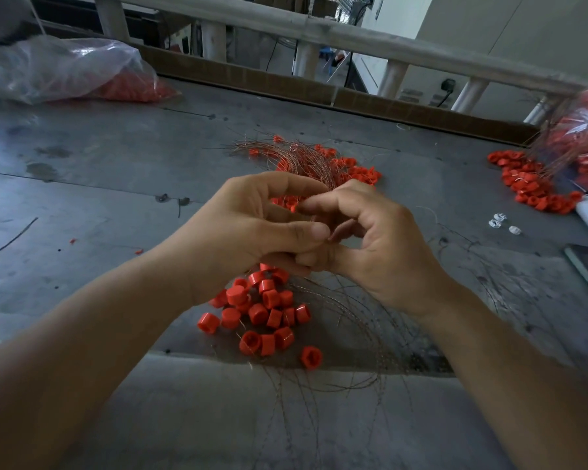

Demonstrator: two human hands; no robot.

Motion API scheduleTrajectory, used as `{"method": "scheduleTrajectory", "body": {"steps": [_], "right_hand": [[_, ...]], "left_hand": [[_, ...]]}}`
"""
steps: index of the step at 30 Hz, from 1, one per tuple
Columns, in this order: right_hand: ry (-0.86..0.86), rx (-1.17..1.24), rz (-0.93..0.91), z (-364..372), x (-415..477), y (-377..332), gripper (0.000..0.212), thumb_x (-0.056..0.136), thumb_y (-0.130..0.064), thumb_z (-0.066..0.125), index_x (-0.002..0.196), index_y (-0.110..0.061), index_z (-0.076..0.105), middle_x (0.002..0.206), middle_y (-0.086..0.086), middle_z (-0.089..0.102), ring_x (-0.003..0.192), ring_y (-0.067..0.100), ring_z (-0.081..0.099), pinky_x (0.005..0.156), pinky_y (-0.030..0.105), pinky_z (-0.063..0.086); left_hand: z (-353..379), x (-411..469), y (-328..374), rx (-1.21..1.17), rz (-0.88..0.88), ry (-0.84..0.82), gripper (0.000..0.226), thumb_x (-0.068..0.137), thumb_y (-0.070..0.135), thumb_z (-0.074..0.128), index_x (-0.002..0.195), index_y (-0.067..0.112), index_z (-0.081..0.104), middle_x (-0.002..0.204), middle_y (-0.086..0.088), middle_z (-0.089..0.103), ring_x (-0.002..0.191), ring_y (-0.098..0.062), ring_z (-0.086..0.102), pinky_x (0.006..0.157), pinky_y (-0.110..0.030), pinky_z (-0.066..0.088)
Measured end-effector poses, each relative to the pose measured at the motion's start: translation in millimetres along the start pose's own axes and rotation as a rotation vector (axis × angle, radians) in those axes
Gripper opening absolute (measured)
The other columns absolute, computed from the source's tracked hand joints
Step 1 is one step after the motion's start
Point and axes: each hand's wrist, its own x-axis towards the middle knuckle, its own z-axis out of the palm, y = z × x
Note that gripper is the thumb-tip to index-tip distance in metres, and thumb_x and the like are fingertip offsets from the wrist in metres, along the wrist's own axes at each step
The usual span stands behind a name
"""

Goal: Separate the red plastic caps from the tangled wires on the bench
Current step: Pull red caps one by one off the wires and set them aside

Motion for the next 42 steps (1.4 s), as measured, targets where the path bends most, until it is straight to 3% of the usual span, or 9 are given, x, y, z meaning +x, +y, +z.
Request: {"method": "scheduleTrajectory", "body": {"steps": [5,9,12,17,19,22,30,36,42], "right_hand": [[-0.062,0.223,0.088,-1,-1,0,0.033,0.066,-0.034,0.068,0.098,-0.032,0.058,0.077,-0.012,0.065,0.074,0.003,0.064,0.068,0.015,0.049],[-0.055,0.232,0.097,-4,0,-1,0.034,0.064,-0.031,0.069,0.097,-0.032,0.060,0.081,0.006,0.067,0.077,0.018,0.066,0.070,0.026,0.055],[-0.066,0.200,0.112,-7,0,0,0.031,0.062,-0.027,0.069,0.092,-0.032,0.061,0.073,-0.003,0.064,0.069,0.007,0.063,0.066,0.017,0.052],[-0.022,0.148,0.130,-13,2,-2,0.006,0.069,-0.030,0.062,0.075,-0.027,0.064,0.064,-0.016,0.064,0.059,0.002,0.060,0.057,0.014,0.048],[-0.008,0.121,0.123,-15,2,-3,0.004,0.072,-0.029,0.063,0.072,-0.025,0.063,0.061,-0.017,0.062,0.056,0.000,0.057,0.054,0.012,0.045],[0.000,0.100,0.146,-18,1,-4,0.007,0.077,-0.019,0.066,0.071,-0.021,0.064,0.056,-0.013,0.059,0.050,0.002,0.053,0.049,0.014,0.043],[-0.037,0.300,0.253,-30,2,-5,0.017,0.069,-0.029,0.063,0.069,-0.012,0.062,0.037,-0.009,0.047,0.027,0.002,0.031,0.031,0.012,0.026],[-0.103,0.193,0.290,-35,3,-1,0.009,0.071,-0.024,0.066,0.070,-0.016,0.066,0.044,-0.009,0.052,0.034,0.002,0.036,0.035,0.015,0.030],[-0.203,-0.101,0.321,-31,3,10,0.013,0.080,-0.018,0.067,0.070,-0.024,0.063,0.051,-0.017,0.056,0.048,-0.004,0.049,0.046,0.008,0.038]], "left_hand": [[-7,1,4,-0.064,0.020,0.013,0.043,0.058,0.021,0.077,0.098,0.017,0.064,0.077,-0.012,0.072,0.064,-0.020,0.068,0.052,-0.024,0.055],[-10,2,5,-0.080,0.029,0.009,0.034,0.065,0.021,0.066,0.098,0.016,0.065,0.077,-0.008,0.072,0.062,-0.016,0.068,0.050,-0.023,0.054],[-13,3,6,-0.064,0.068,0.034,0.024,0.067,0.018,0.064,0.090,0.019,0.070,0.078,-0.007,0.072,0.063,-0.012,0.066,0.048,-0.020,0.051],[-22,2,8,-0.102,0.089,0.054,0.022,0.070,0.007,0.057,0.084,0.014,0.072,0.077,-0.009,0.072,0.059,-0.013,0.065,0.049,-0.019,0.050],[-20,1,8,-0.057,0.097,0.057,0.014,0.065,0.012,0.066,0.076,0.014,0.074,0.072,-0.005,0.071,0.059,-0.012,0.065,0.050,-0.019,0.050],[-17,0,8,0.018,0.102,0.111,0.021,0.049,0.014,0.079,0.069,0.012,0.073,0.066,-0.002,0.069,0.057,-0.009,0.063,0.051,-0.016,0.049],[-24,1,12,0.064,0.073,0.241,0.011,0.050,0.009,0.065,0.060,0.012,0.070,0.060,-0.004,0.066,0.056,-0.013,0.063,0.049,-0.016,0.050],[-27,3,8,0.366,0.040,0.257,0.026,0.065,-0.008,0.070,0.059,0.017,0.070,0.062,-0.004,0.068,0.053,-0.010,0.062,0.048,-0.015,0.050],[-27,5,-3,0.716,-0.021,0.226,0.026,0.063,0.004,0.078,0.063,0.027,0.067,0.063,0.013,0.068,0.046,0.002,0.058,0.046,-0.008,0.044]]}}
